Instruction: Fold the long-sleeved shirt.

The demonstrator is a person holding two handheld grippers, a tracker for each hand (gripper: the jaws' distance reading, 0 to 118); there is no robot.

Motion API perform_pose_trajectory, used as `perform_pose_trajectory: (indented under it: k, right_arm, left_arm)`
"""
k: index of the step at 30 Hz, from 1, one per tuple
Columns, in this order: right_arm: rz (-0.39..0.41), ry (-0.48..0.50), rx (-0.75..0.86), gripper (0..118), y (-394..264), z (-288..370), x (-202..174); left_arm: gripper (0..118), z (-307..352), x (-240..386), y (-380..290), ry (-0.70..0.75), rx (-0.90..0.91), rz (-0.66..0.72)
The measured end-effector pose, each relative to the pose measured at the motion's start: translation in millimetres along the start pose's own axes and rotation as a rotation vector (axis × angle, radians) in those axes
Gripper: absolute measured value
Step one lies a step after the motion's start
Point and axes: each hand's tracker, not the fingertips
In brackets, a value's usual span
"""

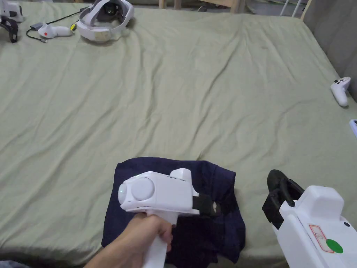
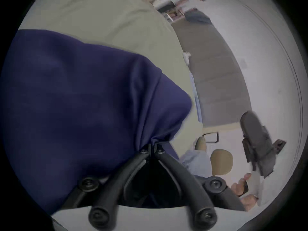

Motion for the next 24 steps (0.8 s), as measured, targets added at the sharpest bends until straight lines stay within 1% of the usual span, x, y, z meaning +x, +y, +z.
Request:
perform_pose_trajectory:
  k: [1, 4, 5, 7, 9, 11, 12, 14, 15, 16, 18, 19, 20, 22, 24]
  right_arm:
    - [0.000, 0.000, 0.001, 0, 1, 0, 0]
    - [-0.001, 0.008, 0.015, 0, 8, 5, -1]
    - [0.002, 0.011, 0.024, 0, 11, 7, -2]
    - [0.000, 0.018, 0.046, 0, 18, 10, -4]
    - [-0.012, 0.051, 0.056, 0, 26, 9, -8]
    - [-0.007, 0.114, 0.053, 0, 32, 5, -16]
    - [-0.009, 0.148, 0.035, 0, 32, 2, -20]
    - [-0.032, 0.224, 0.000, 0, 29, -9, -31]
    - [-0.009, 0.234, -0.017, 0, 26, -13, -39]
    - [0.019, 0.232, -0.033, 0, 23, -16, -49]
    - [0.003, 0.309, -0.057, 0, 18, -22, -63]
    - [0.010, 0.327, -0.068, 0, 18, -24, -72]
    - [0.036, 0.339, -0.068, 0, 18, -24, -80]
    - [0.044, 0.347, -0.056, 0, 19, -22, -88]
    - [0.042, 0.350, -0.050, 0, 23, -19, -88]
  left_arm:
    - [7, -6, 5, -1, -0.015, -0.025, -0.012]
    - [7, 2, 19, -4, -0.126, 0.020, -0.030]
    - [7, 14, 22, -5, -0.160, 0.061, -0.033]
    - [7, 43, 25, -7, -0.215, 0.088, -0.047]
    - [7, 84, 20, -11, -0.228, 0.201, -0.056]
    - [7, 128, 9, -16, -0.217, 0.289, -0.033]
    - [7, 145, 2, -19, -0.197, 0.336, -0.043]
    - [7, 172, -11, -22, -0.083, 0.363, -0.029]
    - [7, 178, -17, -25, -0.018, 0.386, -0.075]
    - [7, 182, -24, -26, -0.010, 0.376, -0.069]
    - [7, 181, -35, -30, -0.035, 0.360, 0.001]
    - [7, 172, -29, -38, -0.079, 0.348, 0.024]
    - [7, 164, -27, -40, -0.077, 0.330, 0.018]
    - [7, 143, -22, -41, -0.087, 0.320, 0.025]
    - [7, 121, -17, -38, -0.159, 0.271, 0.034]
